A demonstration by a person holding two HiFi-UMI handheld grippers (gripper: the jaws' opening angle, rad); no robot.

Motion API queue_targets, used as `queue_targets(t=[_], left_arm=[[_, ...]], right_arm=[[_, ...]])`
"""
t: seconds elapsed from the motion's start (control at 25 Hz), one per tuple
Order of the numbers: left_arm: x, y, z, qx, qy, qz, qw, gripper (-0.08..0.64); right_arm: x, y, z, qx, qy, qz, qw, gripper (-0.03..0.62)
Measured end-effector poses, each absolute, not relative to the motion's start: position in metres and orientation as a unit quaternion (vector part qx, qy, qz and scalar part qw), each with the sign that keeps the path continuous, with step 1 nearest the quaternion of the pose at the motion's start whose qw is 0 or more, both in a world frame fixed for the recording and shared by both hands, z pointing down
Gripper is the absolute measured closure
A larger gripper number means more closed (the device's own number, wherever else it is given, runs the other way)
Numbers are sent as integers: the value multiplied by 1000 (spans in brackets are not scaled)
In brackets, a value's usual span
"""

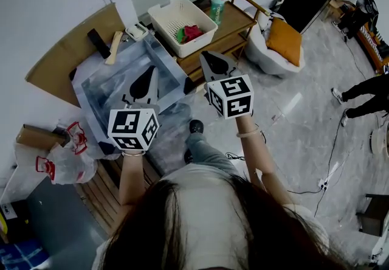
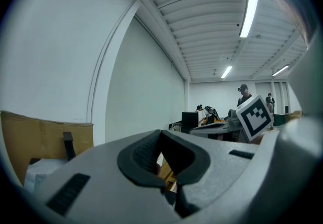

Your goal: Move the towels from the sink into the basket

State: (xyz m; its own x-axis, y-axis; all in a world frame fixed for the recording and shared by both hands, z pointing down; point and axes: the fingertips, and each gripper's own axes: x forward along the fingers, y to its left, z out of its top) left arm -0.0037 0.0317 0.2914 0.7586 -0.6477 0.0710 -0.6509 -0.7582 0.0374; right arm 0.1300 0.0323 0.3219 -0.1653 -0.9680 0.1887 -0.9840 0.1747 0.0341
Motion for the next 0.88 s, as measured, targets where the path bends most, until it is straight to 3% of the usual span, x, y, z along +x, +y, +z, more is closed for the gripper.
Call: queue_targets(t=[0.88], left_arm=[[-2, 14, 303, 937, -346, 27, 44, 552]], right_arm=[[123, 20, 329, 634, -766, 48, 95, 566]])
